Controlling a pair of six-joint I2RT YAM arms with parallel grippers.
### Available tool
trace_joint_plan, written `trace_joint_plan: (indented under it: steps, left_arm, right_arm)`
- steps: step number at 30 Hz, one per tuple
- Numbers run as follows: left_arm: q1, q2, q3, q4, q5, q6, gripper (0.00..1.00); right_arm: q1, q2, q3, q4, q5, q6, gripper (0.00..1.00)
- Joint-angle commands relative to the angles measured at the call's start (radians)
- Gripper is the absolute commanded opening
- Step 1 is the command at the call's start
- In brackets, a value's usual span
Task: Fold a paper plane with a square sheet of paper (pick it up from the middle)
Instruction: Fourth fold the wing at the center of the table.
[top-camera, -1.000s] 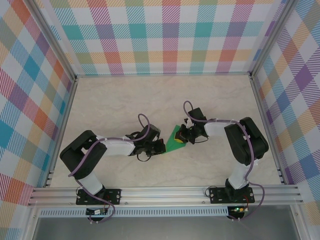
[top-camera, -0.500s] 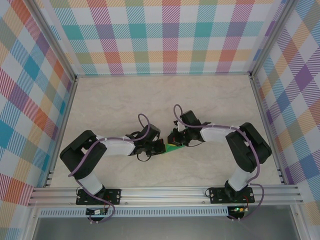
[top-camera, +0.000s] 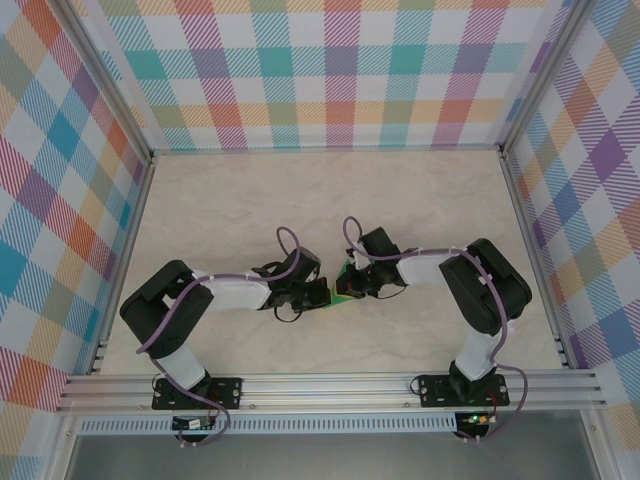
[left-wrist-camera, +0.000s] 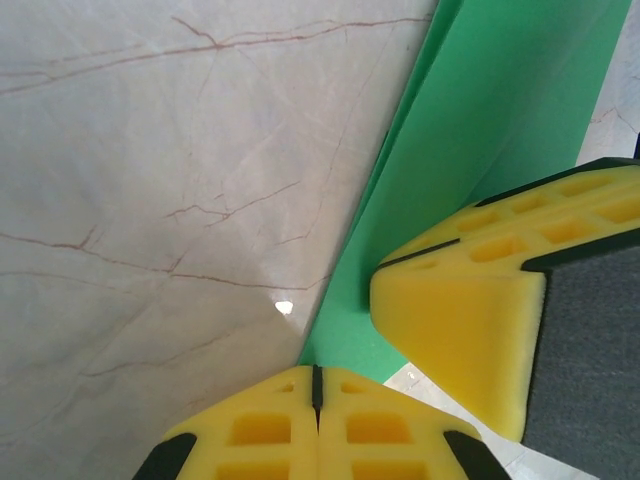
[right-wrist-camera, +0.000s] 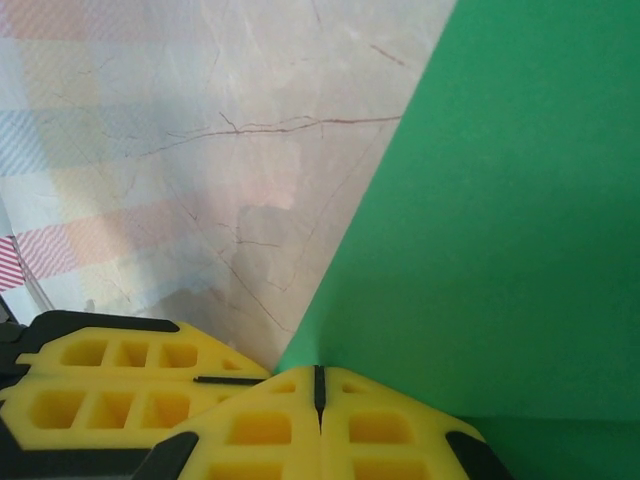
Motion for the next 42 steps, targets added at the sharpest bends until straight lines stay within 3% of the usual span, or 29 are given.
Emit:
trace_joint_plan:
  steps: [1,6,22,29,33,38,42]
  left_arm:
    - [0.007,0.044,-0.017,-0.159,-0.039,-0.004,0.00]
    - [0.008,0.050,-0.016,-0.193,-0.041,-0.002,0.00]
    - [0.008,0.058,-0.030,-0.226,-0.011,0.027,0.00]
    - [0.007,0.052,-0.012,-0.232,-0.007,0.054,0.00]
    - [0.002,0.009,0.013,-0.205,0.011,0.100,0.00]
    - [-0.016,-0.098,0.107,-0.227,-0.051,0.185,0.20]
    - [-0.014,-0.152,0.142,-0.237,-0.157,0.179,0.43]
  right_arm:
    - [0.004,0.041,0.022,-0.023,0.050,-0.039,0.01]
    - [-0.034,0.046,-0.002,-0.014,0.106,-0.068,0.01]
    - [-0.357,0.071,0.099,-0.108,0.154,-0.083,0.01]
    - [-0.413,0.058,0.185,-0.186,0.172,-0.075,0.02]
    - [-0.409,-0.015,0.187,-0.233,0.134,-0.058,0.11]
    - [-0.373,-0.161,0.090,-0.218,0.083,0.042,0.36]
    - [-0.338,-0.262,-0.012,-0.146,0.072,0.159,0.49]
